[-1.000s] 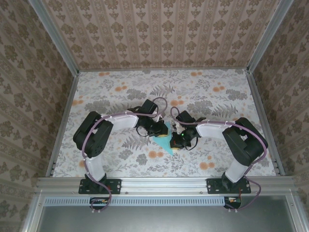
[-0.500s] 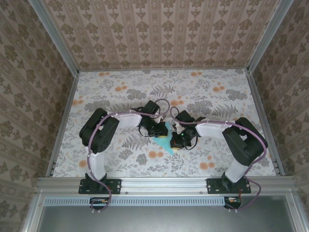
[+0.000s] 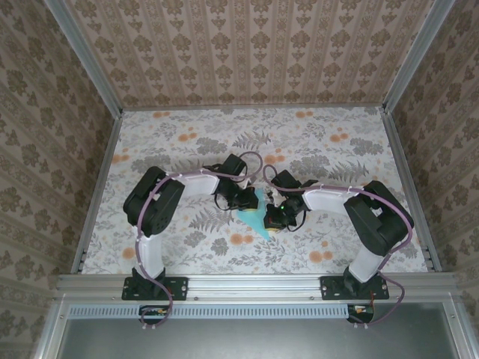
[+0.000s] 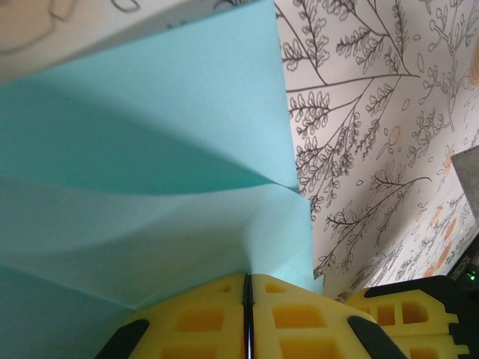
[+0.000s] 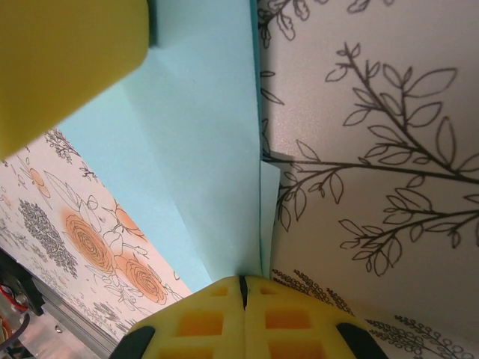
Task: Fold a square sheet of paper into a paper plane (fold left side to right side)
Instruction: Fourth fold the wing at the center of the table.
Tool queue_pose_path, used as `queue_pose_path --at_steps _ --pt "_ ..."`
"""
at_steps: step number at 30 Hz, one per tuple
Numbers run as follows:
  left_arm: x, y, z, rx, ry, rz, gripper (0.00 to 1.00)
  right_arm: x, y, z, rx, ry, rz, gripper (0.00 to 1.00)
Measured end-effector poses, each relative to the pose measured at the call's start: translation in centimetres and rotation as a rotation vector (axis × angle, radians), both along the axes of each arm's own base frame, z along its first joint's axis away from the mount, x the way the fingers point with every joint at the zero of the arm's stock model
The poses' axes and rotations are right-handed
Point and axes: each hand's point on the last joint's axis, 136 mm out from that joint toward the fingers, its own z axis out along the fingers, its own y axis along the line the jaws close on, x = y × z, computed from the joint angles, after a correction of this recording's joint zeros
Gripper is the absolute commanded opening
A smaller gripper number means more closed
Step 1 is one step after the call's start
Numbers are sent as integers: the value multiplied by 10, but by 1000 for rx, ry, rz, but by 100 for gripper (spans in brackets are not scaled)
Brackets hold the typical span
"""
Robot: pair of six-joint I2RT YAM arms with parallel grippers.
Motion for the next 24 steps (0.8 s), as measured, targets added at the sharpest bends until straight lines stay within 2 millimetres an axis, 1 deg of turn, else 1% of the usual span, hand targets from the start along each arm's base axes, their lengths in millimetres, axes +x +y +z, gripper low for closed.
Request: queue_pose_path --at_steps 7,10,17,24 --pt "15 6 1 -11 -36 23 10 0 0 0 0 -4 9 0" --pt "26 10 1 -16 -64 39 10 0 0 0 0 -4 10 0" --pt "54 25 2 -25 -120 96 10 0 0 0 0 -4 10 0" --pt "72 41 2 -31 -150 133 10 0 0 0 0 -4 10 0"
